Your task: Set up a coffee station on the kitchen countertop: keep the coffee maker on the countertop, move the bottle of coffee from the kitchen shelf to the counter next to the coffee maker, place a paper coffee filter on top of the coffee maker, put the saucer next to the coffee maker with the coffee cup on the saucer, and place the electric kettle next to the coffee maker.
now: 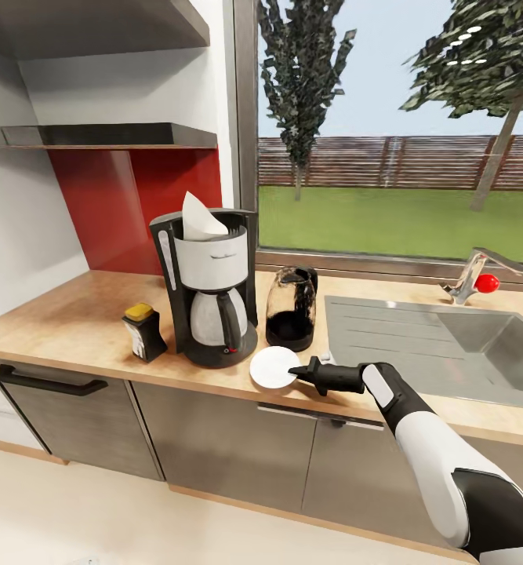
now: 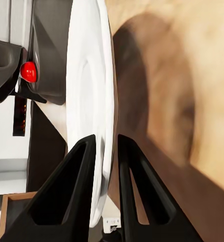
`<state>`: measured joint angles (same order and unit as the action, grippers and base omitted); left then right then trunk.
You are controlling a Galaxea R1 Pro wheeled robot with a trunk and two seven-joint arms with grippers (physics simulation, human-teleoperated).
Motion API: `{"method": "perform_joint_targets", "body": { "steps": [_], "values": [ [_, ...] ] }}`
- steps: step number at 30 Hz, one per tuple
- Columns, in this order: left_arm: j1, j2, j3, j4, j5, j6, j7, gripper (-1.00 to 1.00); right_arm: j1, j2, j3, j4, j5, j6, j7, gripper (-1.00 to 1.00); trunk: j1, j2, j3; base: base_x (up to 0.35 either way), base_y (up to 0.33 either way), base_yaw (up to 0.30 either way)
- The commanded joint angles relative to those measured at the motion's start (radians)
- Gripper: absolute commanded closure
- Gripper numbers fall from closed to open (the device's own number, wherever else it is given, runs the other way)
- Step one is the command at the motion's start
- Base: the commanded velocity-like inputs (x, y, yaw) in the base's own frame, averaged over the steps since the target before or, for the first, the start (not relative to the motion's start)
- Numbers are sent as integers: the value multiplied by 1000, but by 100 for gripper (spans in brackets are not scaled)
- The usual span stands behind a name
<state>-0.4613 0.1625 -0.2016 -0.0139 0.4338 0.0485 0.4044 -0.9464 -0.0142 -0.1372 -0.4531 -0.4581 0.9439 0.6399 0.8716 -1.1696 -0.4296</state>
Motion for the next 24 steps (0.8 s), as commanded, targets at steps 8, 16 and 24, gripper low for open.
{"method": "perform_joint_targets", "body": {
  "steps": [8, 16, 24],
  "values": [
    [0, 0, -9, -1, 6, 5, 4, -100, 0, 0, -2, 7, 29, 1, -5, 100, 0, 0, -1, 0, 0, 0],
    [0, 0, -9, -1, 6, 5, 4, -100, 0, 0, -2, 7, 29, 1, -5, 100, 0, 0, -1, 0, 36, 0],
    [0, 0, -9, -1, 6, 5, 4, -100, 0, 0, -2, 7, 29, 1, -5, 100, 0, 0, -1, 0, 3, 0]
  ]
}}
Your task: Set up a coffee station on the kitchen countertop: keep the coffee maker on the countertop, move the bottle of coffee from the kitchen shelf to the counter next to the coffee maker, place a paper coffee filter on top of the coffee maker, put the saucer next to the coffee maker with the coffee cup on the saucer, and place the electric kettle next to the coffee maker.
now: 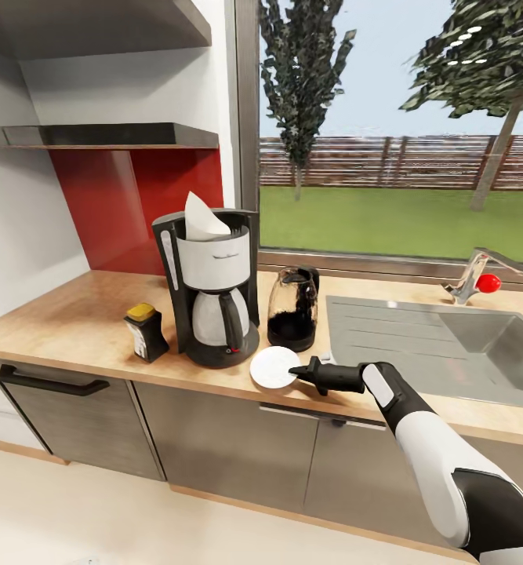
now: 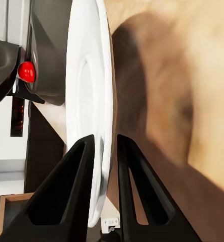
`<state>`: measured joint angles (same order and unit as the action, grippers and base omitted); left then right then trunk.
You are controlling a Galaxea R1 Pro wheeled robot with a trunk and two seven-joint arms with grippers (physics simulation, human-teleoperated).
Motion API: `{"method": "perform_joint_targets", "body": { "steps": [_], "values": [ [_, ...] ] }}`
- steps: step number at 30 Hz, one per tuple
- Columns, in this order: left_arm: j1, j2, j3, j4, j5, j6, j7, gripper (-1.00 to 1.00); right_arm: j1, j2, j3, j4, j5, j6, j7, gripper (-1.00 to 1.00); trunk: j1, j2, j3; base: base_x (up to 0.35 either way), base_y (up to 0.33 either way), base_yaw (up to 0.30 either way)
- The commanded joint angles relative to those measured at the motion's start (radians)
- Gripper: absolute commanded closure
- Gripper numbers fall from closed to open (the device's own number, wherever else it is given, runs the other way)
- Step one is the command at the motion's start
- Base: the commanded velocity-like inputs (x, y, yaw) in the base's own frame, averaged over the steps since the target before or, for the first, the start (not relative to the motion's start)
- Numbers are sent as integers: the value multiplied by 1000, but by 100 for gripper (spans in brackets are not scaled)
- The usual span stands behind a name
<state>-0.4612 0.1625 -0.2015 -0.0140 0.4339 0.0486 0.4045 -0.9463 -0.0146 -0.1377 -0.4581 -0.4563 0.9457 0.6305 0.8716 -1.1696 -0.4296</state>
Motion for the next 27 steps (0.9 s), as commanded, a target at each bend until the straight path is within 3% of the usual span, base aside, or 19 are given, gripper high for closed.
{"method": "perform_joint_targets", "body": {
  "steps": [1, 19, 20, 27],
  "values": [
    [-1, 0, -9, -1, 6, 5, 4, -100, 0, 1, -2, 12, 27, -1, 5, 100, 0, -1, -1, 0, 70, 0],
    [-1, -1, -9, -1, 6, 5, 4, -100, 0, -1, -2, 12, 27, 2, 7, 100, 0, -1, -1, 0, 6, 0],
    [-1, -1, -9, -1, 6, 5, 4, -100, 0, -1, -2, 12, 27, 2, 7, -100, 0, -1, -1, 0, 0, 0],
    [-1, -1, -9, -1, 6, 5, 4, -100, 0, -1, -2, 12, 27, 2, 7, -100, 0, -1, -1, 0, 0, 0]
  ]
}}
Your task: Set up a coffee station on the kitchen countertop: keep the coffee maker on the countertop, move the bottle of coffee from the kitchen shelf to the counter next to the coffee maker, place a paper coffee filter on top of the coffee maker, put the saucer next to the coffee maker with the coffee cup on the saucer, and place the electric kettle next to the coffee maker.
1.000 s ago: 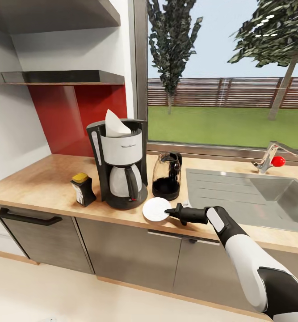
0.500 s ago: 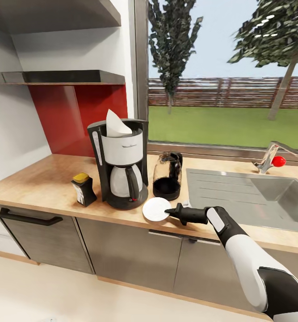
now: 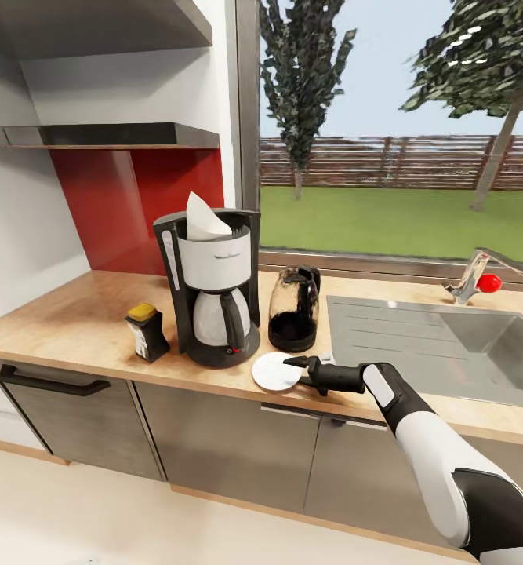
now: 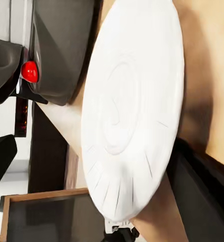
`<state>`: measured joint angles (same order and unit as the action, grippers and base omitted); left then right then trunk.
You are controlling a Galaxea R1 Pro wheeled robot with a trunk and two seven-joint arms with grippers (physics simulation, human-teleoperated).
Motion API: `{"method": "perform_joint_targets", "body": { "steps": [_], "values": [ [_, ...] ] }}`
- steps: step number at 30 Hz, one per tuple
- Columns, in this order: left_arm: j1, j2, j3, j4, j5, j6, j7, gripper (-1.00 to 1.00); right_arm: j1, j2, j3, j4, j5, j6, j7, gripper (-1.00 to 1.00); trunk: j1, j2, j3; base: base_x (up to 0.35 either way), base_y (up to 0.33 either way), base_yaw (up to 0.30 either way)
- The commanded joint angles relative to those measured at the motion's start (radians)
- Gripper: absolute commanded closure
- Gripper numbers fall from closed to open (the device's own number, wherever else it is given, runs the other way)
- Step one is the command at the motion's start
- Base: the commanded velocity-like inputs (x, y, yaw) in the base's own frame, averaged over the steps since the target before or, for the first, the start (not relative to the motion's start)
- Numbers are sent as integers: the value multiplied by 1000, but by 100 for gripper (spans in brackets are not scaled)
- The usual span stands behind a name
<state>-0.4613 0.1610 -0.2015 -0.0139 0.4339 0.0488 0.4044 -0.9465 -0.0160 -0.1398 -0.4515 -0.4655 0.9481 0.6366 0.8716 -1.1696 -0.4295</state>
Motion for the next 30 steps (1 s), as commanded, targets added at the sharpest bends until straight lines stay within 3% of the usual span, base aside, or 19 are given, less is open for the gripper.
{"method": "perform_joint_targets", "body": {
  "steps": [1, 30],
  "values": [
    [0, 0, -9, -1, 6, 6, 4, -100, 0, 1, 0, 5, 36, -1, 1, -100, 0, -1, -1, 0, 0, 0],
    [0, 0, -9, -1, 6, 6, 4, -100, 0, 1, 0, 5, 36, 0, 0, -100, 0, -1, -1, 44, -34, 0]
  ]
}}
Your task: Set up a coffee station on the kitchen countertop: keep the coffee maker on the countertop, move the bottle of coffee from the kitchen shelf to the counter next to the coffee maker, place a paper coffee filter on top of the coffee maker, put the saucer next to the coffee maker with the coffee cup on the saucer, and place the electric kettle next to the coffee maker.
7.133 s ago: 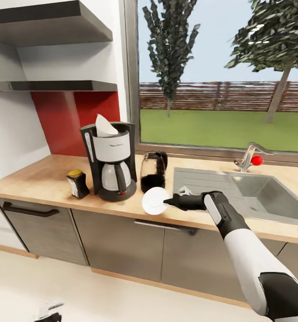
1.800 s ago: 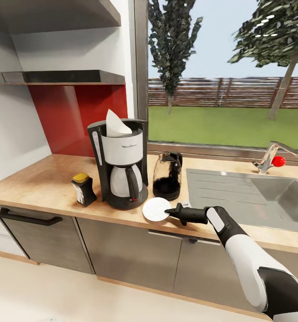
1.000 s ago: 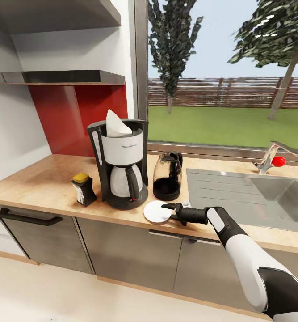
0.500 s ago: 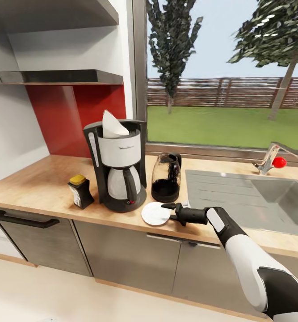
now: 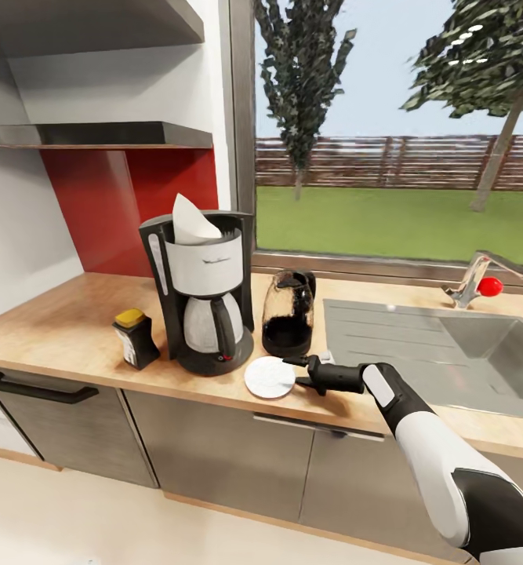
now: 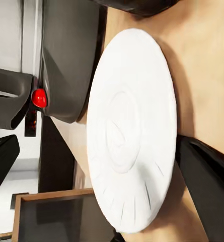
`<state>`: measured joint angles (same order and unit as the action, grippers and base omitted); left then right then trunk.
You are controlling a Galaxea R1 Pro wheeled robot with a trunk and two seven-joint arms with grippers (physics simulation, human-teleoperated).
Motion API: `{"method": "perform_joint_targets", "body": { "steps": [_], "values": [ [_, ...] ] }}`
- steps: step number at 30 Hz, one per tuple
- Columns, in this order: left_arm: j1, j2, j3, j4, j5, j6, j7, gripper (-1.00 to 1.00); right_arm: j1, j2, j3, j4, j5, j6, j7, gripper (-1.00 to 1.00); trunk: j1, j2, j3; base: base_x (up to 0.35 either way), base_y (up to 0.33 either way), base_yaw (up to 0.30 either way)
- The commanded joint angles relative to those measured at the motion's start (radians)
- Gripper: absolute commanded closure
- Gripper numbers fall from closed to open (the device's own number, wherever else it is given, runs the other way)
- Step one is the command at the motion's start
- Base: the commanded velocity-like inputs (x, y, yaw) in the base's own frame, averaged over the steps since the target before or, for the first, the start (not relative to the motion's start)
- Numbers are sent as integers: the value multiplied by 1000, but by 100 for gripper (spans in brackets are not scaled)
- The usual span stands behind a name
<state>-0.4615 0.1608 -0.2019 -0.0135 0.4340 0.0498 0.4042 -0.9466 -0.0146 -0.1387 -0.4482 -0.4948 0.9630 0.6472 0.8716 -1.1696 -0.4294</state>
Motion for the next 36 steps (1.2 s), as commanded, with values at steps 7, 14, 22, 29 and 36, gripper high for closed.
{"method": "perform_joint_targets", "body": {
  "steps": [7, 14, 22, 29, 36],
  "values": [
    [0, 0, -8, -2, 6, 5, 4, -100, 0, -1, -1, 2, 65, -15, -10, -100, 0, 0, -1, 1, -2, -176],
    [0, 0, -8, -2, 6, 5, 4, -100, 0, -1, -1, 2, 65, -15, -10, -100, 0, 0, -1, 0, -1, -247],
    [0, 0, -8, -2, 6, 5, 4, -100, 0, -1, -1, 2, 65, -15, -10, -100, 0, 0, -1, -33, -74, -248],
    [0, 0, -8, -2, 6, 5, 4, -100, 0, -1, -1, 2, 65, -15, -10, -100, 0, 0, -1, -166, -116, -245],
    [0, 0, -8, -2, 6, 5, 4, -100, 0, -1, -1, 2, 65, -15, -10, -100, 0, 0, 1, -191, -124, -239]
  ]
}}
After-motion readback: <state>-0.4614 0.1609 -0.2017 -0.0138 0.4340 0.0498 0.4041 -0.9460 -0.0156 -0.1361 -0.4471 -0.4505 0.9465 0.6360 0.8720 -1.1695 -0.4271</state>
